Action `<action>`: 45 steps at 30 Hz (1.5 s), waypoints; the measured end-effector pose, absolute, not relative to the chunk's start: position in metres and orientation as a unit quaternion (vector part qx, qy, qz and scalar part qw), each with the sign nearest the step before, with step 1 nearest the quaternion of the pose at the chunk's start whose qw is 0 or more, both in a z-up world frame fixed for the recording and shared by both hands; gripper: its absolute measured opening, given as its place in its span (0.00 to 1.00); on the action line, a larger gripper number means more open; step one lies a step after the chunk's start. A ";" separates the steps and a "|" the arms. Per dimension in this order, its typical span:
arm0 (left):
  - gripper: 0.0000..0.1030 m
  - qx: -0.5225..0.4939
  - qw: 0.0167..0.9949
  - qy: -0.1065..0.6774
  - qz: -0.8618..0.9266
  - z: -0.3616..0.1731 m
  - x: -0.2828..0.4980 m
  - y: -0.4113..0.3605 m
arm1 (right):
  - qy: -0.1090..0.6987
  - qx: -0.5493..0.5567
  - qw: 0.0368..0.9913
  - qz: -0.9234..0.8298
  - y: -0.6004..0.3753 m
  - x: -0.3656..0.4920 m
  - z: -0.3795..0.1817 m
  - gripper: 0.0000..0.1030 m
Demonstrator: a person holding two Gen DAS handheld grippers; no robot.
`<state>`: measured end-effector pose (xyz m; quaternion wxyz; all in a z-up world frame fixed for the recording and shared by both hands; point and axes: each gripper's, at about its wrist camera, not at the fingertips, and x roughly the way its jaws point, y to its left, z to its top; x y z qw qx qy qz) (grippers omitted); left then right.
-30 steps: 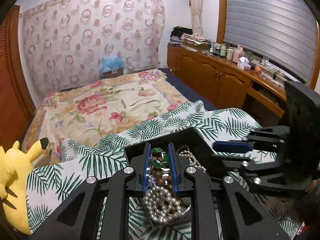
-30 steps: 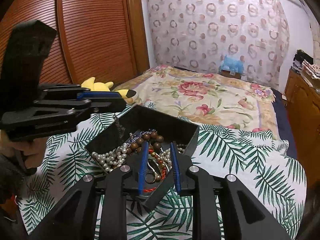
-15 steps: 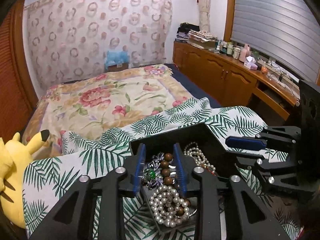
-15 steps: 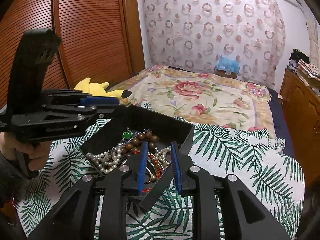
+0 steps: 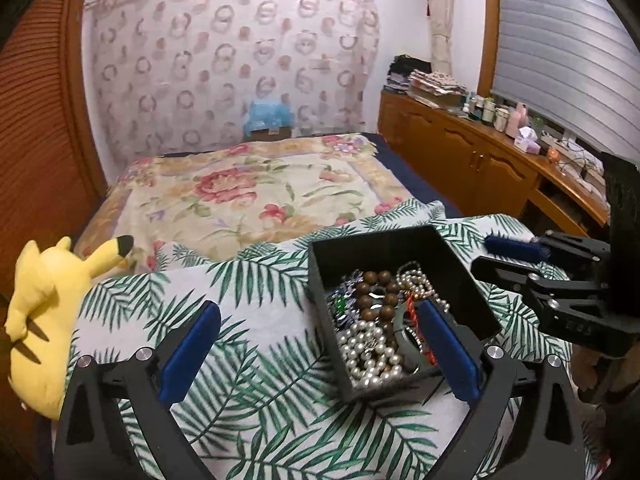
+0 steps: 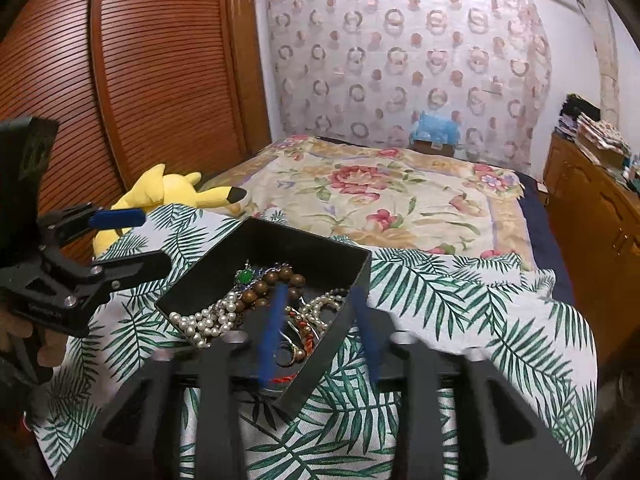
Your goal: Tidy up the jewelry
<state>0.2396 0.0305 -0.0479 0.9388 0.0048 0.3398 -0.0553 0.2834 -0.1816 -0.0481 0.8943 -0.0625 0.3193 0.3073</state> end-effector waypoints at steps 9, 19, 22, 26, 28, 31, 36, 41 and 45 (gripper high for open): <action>0.92 0.017 0.934 0.357 -0.032 -0.055 0.228 0.026 | 0.312 -0.045 0.917 0.243 -0.193 0.274 -0.050 0.97; 0.92 -0.002 0.935 0.354 -0.027 -0.058 0.197 0.022 | 0.317 -0.031 0.923 0.217 -0.199 0.249 -0.055 0.97; 0.92 -0.003 0.935 0.354 -0.024 -0.059 0.186 0.020 | 0.313 -0.028 0.925 0.213 -0.201 0.238 -0.054 0.97; 0.92 0.001 0.938 0.346 -0.020 -0.054 0.169 0.017 | 0.306 -0.027 0.928 0.210 -0.204 0.222 -0.049 0.97; 0.92 -0.001 0.940 0.340 -0.019 -0.049 0.160 0.016 | 0.301 -0.026 0.930 0.208 -0.206 0.215 -0.045 0.97; 0.92 -0.001 0.944 0.328 -0.017 -0.040 0.147 0.014 | 0.290 -0.024 0.934 0.207 -0.209 0.200 -0.038 0.97; 0.92 -0.001 0.953 0.303 -0.021 -0.020 0.119 0.010 | 0.260 -0.017 0.945 0.196 -0.217 0.171 -0.018 0.97; 0.92 -0.005 0.960 0.280 -0.016 -0.005 0.093 0.008 | 0.234 -0.003 0.952 0.197 -0.225 0.145 -0.001 0.97; 0.92 -0.005 0.963 0.270 -0.011 0.001 0.077 0.007 | 0.217 0.005 0.956 0.196 -0.231 0.127 0.011 0.97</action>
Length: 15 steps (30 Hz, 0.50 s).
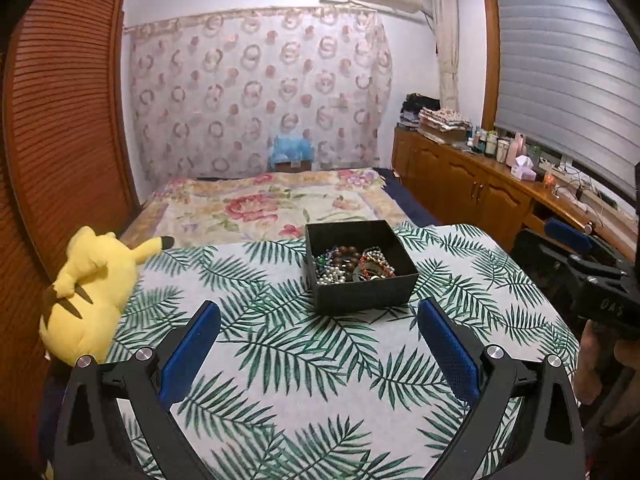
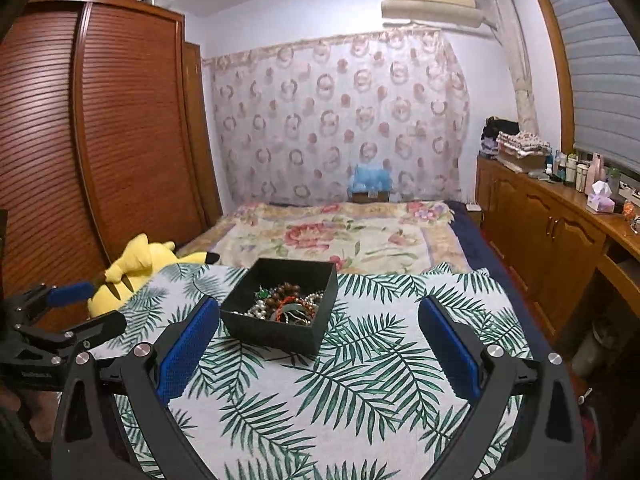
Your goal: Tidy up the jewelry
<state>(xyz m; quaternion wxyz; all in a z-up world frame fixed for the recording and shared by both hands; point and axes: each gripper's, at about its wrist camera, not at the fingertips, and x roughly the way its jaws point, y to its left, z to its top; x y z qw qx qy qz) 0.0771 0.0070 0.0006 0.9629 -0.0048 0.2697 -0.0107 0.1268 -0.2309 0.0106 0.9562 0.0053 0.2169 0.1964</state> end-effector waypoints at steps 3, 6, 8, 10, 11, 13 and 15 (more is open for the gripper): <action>0.92 -0.009 0.965 0.261 -0.005 0.005 0.068 0.009 | 0.208 0.002 0.959 0.195 -0.231 0.114 0.016 0.97; 0.92 -0.009 0.966 0.259 0.000 0.006 0.065 0.011 | 0.202 -0.002 0.961 0.191 -0.231 0.105 0.018 0.97; 0.92 -0.011 0.966 0.258 0.003 0.007 0.064 0.013 | 0.201 -0.004 0.961 0.190 -0.230 0.102 0.018 0.97; 0.92 -0.014 0.967 0.256 0.005 0.007 0.064 0.014 | 0.202 -0.003 0.961 0.190 -0.230 0.102 0.017 0.97; 0.92 -0.015 0.967 0.256 0.005 0.007 0.063 0.014 | 0.202 -0.004 0.961 0.190 -0.230 0.101 0.016 0.97; 0.92 -0.014 0.966 0.257 0.006 0.007 0.064 0.014 | 0.203 -0.003 0.961 0.190 -0.230 0.100 0.016 0.97; 0.92 -0.014 0.966 0.257 0.007 0.007 0.064 0.015 | 0.203 -0.004 0.960 0.191 -0.230 0.099 0.016 0.97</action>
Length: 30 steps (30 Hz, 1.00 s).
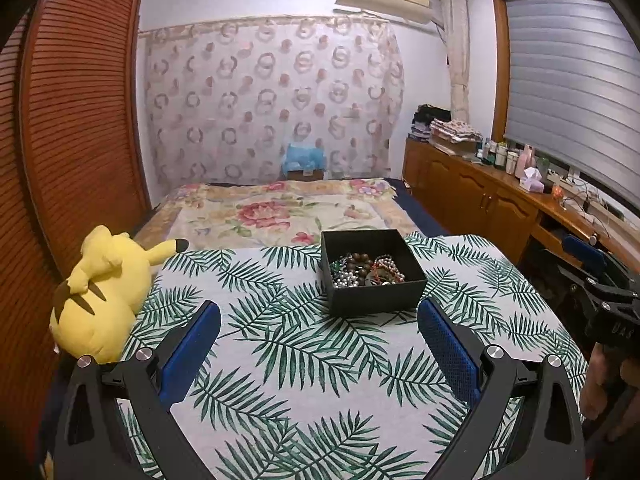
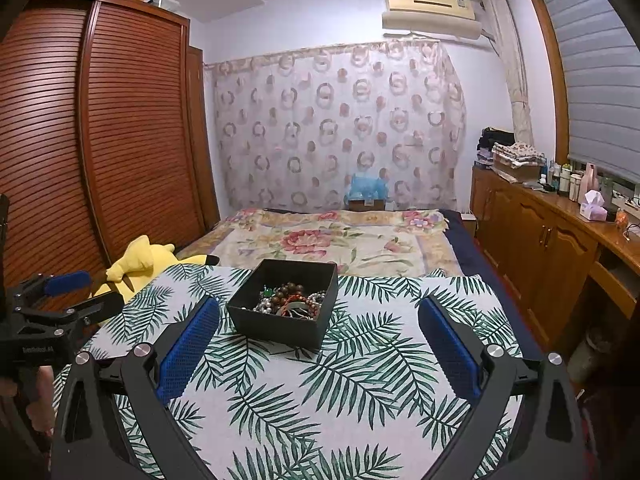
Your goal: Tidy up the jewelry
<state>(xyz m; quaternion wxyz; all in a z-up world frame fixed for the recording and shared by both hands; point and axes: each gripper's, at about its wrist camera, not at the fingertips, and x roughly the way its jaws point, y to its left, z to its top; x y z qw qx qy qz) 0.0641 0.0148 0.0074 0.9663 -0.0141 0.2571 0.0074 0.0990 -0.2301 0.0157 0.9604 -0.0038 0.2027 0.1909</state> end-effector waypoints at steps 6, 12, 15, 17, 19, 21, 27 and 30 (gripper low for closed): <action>0.92 -0.016 0.966 0.257 0.008 0.007 0.064 0.016 | 0.204 -0.004 0.960 0.190 -0.230 0.097 0.015 0.97; 0.92 -0.016 0.966 0.257 0.007 0.007 0.064 0.016 | 0.206 -0.003 0.960 0.190 -0.228 0.095 0.012 0.97; 0.92 -0.017 0.966 0.257 0.008 0.008 0.064 0.016 | 0.205 -0.005 0.960 0.190 -0.228 0.095 0.012 0.97; 0.92 -0.017 0.966 0.257 0.008 0.007 0.064 0.016 | 0.205 -0.004 0.960 0.190 -0.228 0.096 0.012 0.97; 0.92 -0.017 0.966 0.257 0.008 0.007 0.064 0.016 | 0.206 -0.004 0.960 0.190 -0.228 0.097 0.012 0.97; 0.92 -0.018 0.966 0.256 0.008 0.007 0.064 0.016 | 0.206 -0.004 0.960 0.190 -0.228 0.095 0.012 0.97; 0.92 -0.019 0.966 0.258 0.008 0.008 0.064 0.016 | 0.208 -0.004 0.959 0.191 -0.227 0.094 0.007 0.97; 0.92 -0.019 0.966 0.259 0.008 0.008 0.064 0.016 | 0.208 -0.004 0.959 0.191 -0.226 0.094 0.006 0.97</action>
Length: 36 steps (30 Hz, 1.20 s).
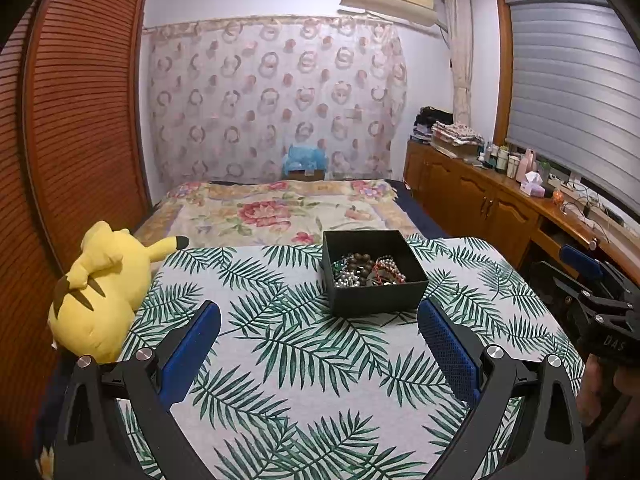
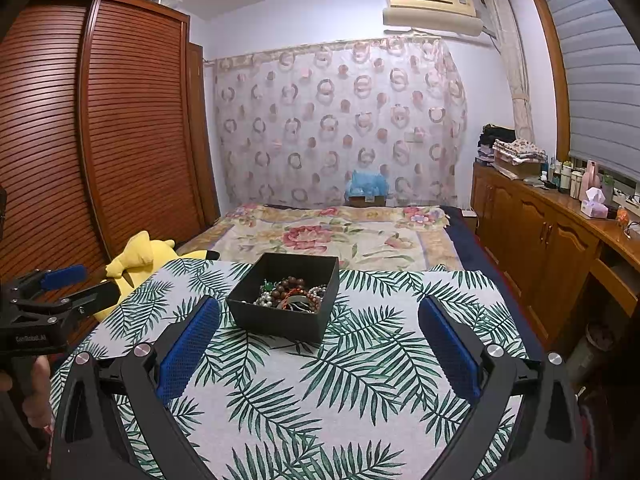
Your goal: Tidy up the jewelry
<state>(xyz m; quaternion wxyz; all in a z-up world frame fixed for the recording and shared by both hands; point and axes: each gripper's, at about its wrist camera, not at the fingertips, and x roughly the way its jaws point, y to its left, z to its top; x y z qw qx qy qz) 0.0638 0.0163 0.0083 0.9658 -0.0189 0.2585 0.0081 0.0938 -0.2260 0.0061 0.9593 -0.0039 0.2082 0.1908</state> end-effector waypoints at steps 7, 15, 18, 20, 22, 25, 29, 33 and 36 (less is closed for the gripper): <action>0.92 -0.019 0.966 0.257 0.008 0.008 0.064 0.017 | 0.208 -0.004 0.959 0.191 -0.226 0.095 0.007 0.97; 0.92 -0.018 0.966 0.257 0.008 0.008 0.064 0.017 | 0.208 -0.004 0.959 0.190 -0.226 0.094 0.007 0.97; 0.92 -0.019 0.966 0.257 0.008 0.008 0.063 0.017 | 0.208 -0.005 0.959 0.190 -0.226 0.095 0.008 0.97; 0.92 -0.019 0.966 0.256 0.008 0.008 0.063 0.017 | 0.208 -0.005 0.959 0.190 -0.226 0.095 0.005 0.97; 0.92 -0.019 0.966 0.257 0.008 0.008 0.064 0.017 | 0.208 -0.005 0.960 0.189 -0.226 0.095 0.005 0.97; 0.92 -0.019 0.966 0.257 0.008 0.008 0.063 0.017 | 0.208 -0.005 0.960 0.189 -0.227 0.095 0.004 0.97; 0.92 -0.019 0.966 0.256 0.008 0.007 0.063 0.016 | 0.209 -0.004 0.959 0.190 -0.226 0.094 0.003 0.97; 0.92 -0.019 0.966 0.256 0.008 0.007 0.063 0.016 | 0.208 -0.004 0.960 0.189 -0.227 0.094 0.004 0.97; 0.92 -0.019 0.967 0.256 0.008 0.007 0.063 0.016 | 0.208 -0.005 0.960 0.189 -0.227 0.095 0.005 0.97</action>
